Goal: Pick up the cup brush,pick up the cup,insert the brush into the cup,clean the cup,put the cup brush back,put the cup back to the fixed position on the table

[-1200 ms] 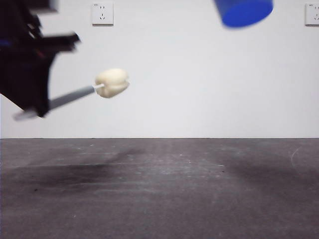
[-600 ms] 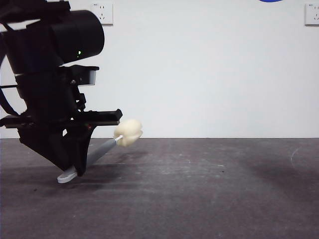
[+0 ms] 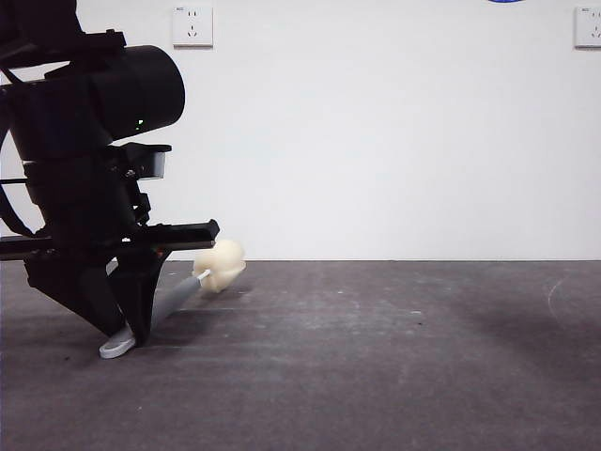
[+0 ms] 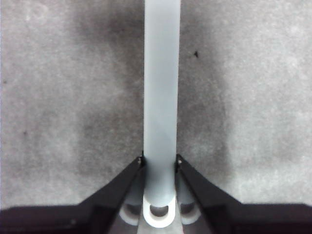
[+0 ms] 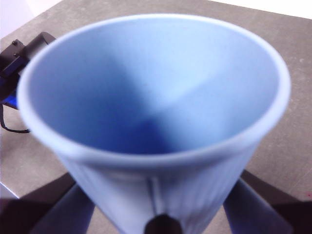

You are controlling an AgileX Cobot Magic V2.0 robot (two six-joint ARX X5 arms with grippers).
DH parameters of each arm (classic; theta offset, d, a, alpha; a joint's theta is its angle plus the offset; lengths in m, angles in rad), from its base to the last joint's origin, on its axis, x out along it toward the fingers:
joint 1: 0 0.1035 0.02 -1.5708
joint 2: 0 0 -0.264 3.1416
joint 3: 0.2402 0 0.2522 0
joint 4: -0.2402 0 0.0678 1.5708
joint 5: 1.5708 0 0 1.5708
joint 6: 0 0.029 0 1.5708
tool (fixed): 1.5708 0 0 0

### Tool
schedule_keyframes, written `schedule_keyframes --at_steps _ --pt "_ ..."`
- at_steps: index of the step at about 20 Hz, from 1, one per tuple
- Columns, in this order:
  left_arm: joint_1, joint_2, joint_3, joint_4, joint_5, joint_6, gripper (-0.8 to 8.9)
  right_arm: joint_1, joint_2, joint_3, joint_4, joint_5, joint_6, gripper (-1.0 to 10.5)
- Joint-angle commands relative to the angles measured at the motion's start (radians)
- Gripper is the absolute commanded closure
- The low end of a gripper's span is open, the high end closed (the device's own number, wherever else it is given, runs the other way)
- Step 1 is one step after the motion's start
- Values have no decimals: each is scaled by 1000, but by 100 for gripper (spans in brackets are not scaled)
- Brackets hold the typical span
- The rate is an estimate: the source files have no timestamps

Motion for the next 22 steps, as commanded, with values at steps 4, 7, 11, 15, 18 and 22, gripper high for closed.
schedule_keyframes --at_steps 4,7,11,15,18,22 --pt "5 50 -5 -30 33 -40 822 3 -2 0 8 -1 8 958" --pt "4 80 -5 -58 50 -39 822 3 -2 0 8 -1 7 958" --pt "3 80 -5 -63 97 -34 670 3 -2 0 4 -2 7 959" --pt "2 77 -4 -93 104 -27 371 3 -2 0 -4 -1 7 959" --pt "2 48 -4 -109 103 0 371 3 3 -2 8 0 7 959" --pt "2 -49 11 -131 98 30 371 3 22 -30 108 2 -5 959"
